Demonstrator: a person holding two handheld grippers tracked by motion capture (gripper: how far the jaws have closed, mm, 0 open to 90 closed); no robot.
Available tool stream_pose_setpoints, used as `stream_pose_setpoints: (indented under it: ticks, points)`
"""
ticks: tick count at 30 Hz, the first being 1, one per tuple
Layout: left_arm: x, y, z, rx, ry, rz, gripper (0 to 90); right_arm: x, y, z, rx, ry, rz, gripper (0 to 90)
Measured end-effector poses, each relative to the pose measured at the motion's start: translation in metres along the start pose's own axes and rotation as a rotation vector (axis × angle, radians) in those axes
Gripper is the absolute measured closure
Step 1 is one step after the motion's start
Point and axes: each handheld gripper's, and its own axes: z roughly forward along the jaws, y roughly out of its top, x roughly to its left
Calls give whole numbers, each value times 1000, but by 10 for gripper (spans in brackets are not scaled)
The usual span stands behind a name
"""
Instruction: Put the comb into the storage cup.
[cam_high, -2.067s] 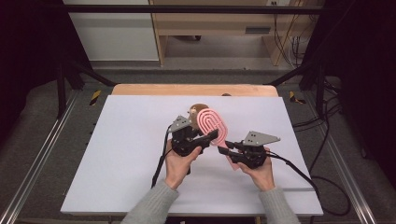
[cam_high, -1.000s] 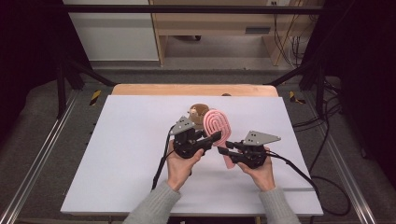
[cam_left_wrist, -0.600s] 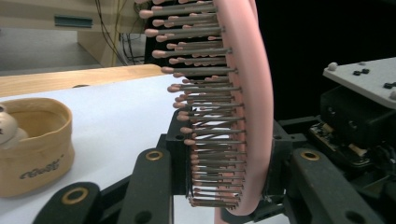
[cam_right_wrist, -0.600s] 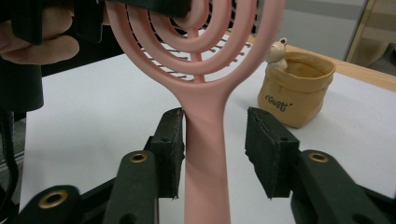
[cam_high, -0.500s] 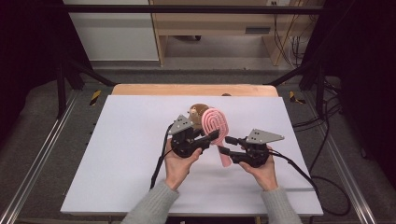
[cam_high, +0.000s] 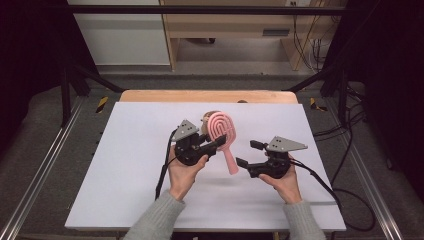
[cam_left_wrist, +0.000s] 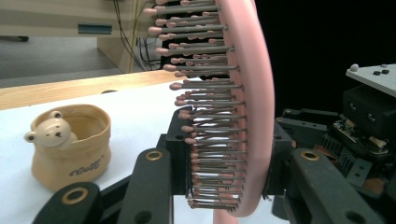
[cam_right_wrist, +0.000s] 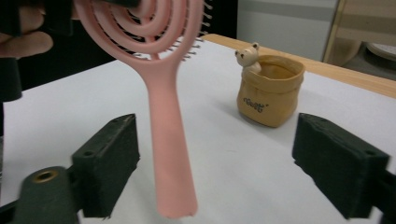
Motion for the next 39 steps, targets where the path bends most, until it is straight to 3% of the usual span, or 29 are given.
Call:
stream_pose_setpoints:
  ticks: [10,20,39]
  points:
    - [6,3,-8,0,18,11,635,-7,-1,-6,16,-45,38,54]
    - [14,7,-18,-10,41,14,635,-16,-7,-13,25,-44,58,13]
    - [26,25,-37,-27,79,37,635,-35,-24,-36,16,-59,83,3]
